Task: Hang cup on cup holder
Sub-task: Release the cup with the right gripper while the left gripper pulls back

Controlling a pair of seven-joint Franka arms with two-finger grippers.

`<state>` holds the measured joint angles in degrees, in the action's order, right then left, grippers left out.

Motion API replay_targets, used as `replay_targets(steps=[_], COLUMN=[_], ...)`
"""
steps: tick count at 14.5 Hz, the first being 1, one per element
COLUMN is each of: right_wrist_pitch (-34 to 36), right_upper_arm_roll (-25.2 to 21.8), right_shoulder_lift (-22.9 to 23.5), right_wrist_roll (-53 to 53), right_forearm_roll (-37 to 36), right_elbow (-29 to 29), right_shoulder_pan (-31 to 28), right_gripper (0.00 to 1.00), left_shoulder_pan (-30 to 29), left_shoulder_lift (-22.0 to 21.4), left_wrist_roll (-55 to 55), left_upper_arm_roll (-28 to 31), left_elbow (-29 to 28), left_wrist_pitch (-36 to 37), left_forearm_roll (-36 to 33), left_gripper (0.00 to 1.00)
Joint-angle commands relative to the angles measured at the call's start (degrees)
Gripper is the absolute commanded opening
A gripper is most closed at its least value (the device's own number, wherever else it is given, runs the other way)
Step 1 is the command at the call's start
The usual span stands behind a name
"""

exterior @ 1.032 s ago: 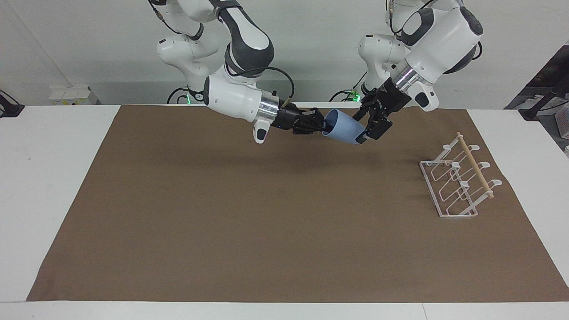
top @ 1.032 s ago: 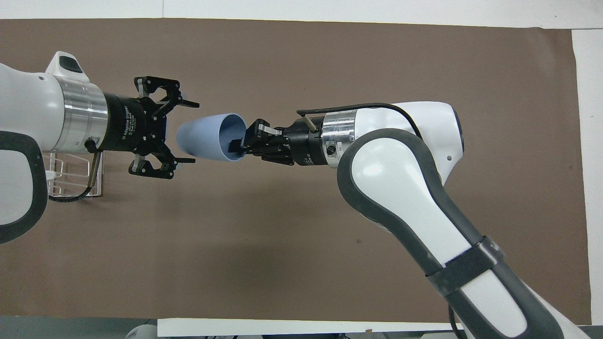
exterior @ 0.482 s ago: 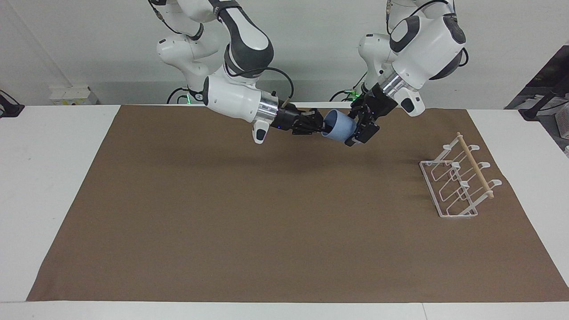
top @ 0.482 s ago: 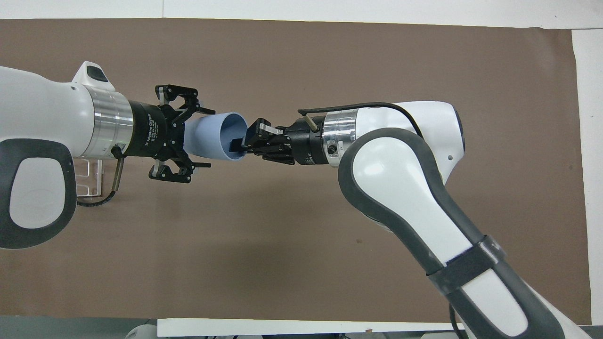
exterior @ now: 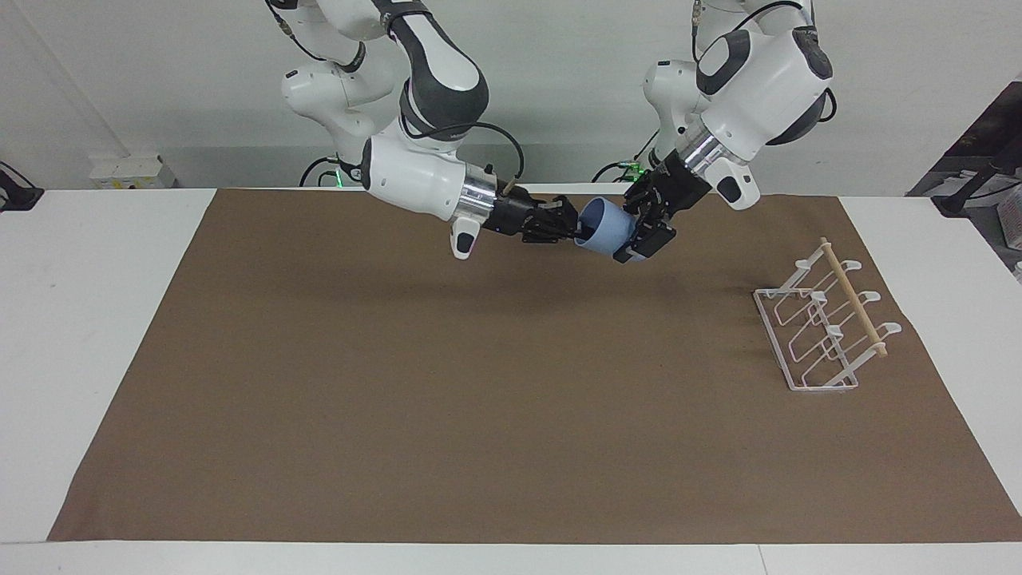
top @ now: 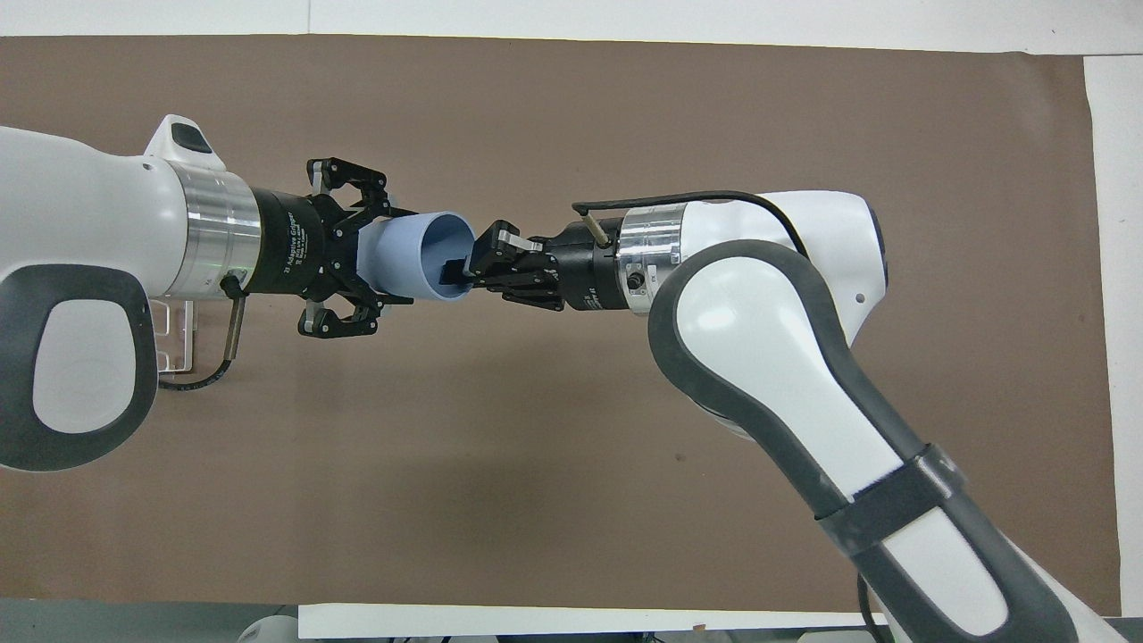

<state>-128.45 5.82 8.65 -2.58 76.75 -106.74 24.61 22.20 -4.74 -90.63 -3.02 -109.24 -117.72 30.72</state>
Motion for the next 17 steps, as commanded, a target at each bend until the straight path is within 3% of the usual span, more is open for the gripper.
replay_targets(steps=[1,2,3,4,5,8,10,13,17], right_wrist_pitch=[-0.75,-0.75,-0.75,-1.10,-2.32,-3.31,-0.51,6.78,11.97], right_upper_arm_roll=[0.42,0.42,0.33,0.33,0.16,-0.11,-0.11,-0.11,-0.11], right_shoulder_lift=[-0.47,-0.47,-0.56,-0.82,-1.44,-4.59,-7.84,-10.23,-10.76], right_wrist_roll=[-0.23,-0.24,-0.24,-0.15,-0.15,-0.06,-0.06,0.03,0.20], right_forearm_roll=[1.12,1.12,1.04,0.60,0.34,-0.02,-2.73,-16.22,-35.22], right_elbow=[-0.22,-0.22,-0.22,-0.22,-0.22,-0.66,-2.76,-2.86,-2.51], right_shoulder_pan=[-0.18,-0.18,-0.18,-0.01,0.26,-3.50,-7.46,-16.06,-24.95], right_gripper=[0.00,0.08,0.34,0.92,1.00,0.99,0.99,0.99,0.99], left_shoulder_pan=[1.97,1.97,1.97,1.97,1.79,1.70,1.70,0.74,-1.20], left_shoulder_lift=[-0.45,-0.36,-0.36,-0.36,-0.36,-0.45,-0.53,-0.79,-1.06], left_wrist_roll=[-0.07,-0.16,-0.25,-0.51,-0.86,-1.39,-4.10,-7.18,-11.49], left_upper_arm_roll=[0.56,0.56,0.56,0.56,0.56,0.73,0.65,0.73,0.73], left_elbow=[-0.54,-0.45,-0.45,-0.45,-0.45,-0.63,-1.07,-0.98,-0.98], left_wrist_pitch=[-0.67,-0.67,-0.58,-0.32,-0.06,0.47,0.82,6.00,11.89], left_forearm_roll=[0.65,0.48,0.30,0.21,0.21,-0.14,-5.12,-15.83,-35.86], left_gripper=[0.44,0.44,0.43,0.42,0.42,0.42,0.42,0.42,0.42])
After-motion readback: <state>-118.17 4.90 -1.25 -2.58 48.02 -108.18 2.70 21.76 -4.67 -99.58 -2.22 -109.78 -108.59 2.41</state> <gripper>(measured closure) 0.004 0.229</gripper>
